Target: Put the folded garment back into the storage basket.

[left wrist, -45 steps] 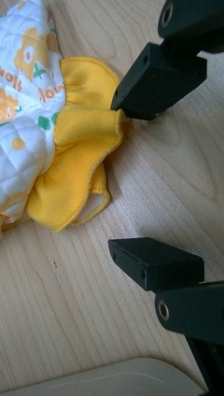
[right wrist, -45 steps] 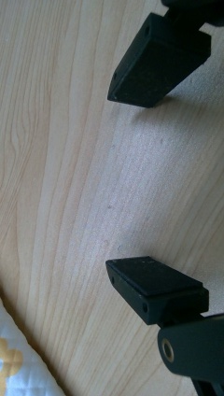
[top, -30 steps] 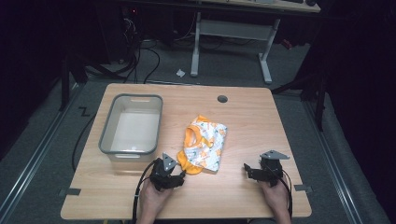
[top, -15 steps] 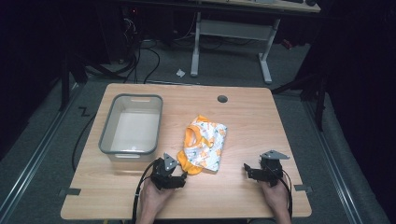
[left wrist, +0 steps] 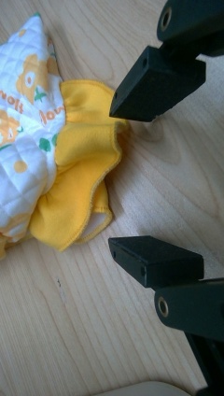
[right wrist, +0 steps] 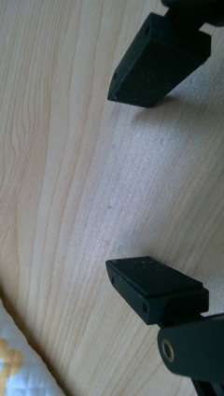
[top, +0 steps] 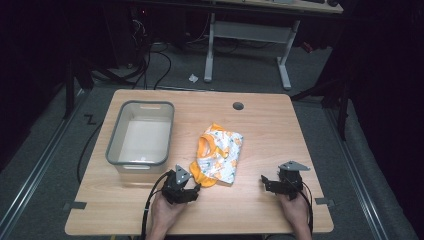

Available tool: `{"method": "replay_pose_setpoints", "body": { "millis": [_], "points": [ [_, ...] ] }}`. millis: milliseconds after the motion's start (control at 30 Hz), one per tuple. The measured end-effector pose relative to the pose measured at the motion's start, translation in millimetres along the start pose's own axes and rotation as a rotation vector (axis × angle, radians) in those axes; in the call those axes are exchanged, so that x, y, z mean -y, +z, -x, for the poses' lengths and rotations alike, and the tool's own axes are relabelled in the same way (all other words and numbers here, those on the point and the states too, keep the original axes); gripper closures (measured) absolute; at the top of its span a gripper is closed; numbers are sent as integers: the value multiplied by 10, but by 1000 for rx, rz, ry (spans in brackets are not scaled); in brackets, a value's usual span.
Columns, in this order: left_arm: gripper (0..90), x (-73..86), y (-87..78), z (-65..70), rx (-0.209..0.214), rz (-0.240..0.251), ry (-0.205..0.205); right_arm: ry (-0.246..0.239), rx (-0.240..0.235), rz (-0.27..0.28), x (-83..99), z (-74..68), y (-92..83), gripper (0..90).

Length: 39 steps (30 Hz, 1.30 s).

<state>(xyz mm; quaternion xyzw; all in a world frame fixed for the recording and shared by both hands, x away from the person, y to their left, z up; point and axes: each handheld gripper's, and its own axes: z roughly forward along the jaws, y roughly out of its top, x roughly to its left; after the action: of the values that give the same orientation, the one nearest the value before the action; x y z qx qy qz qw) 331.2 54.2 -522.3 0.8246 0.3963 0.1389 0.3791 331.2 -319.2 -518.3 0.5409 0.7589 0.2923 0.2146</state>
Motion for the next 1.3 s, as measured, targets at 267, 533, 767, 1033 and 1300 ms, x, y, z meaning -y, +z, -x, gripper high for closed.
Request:
{"method": "replay_pose_setpoints", "body": {
  "millis": [267,533,767,1033,1300],
  "points": [
    [312,-93,-106,9,39,28,-32,0,1,0,0,1,0,165],
    [303,-259,-97,89,45,17,18,0,0,0,0,0,0,165],
    [302,-453,-44,119,43,16,36,1,1,-1,0,-1,-1,165],
    [318,-706,87,82,-2,-3,20,0,0,-1,1,0,-2,164],
    [314,-904,212,-21,-10,0,-10,1,-1,-2,2,-1,-4,164]
  ]
}}
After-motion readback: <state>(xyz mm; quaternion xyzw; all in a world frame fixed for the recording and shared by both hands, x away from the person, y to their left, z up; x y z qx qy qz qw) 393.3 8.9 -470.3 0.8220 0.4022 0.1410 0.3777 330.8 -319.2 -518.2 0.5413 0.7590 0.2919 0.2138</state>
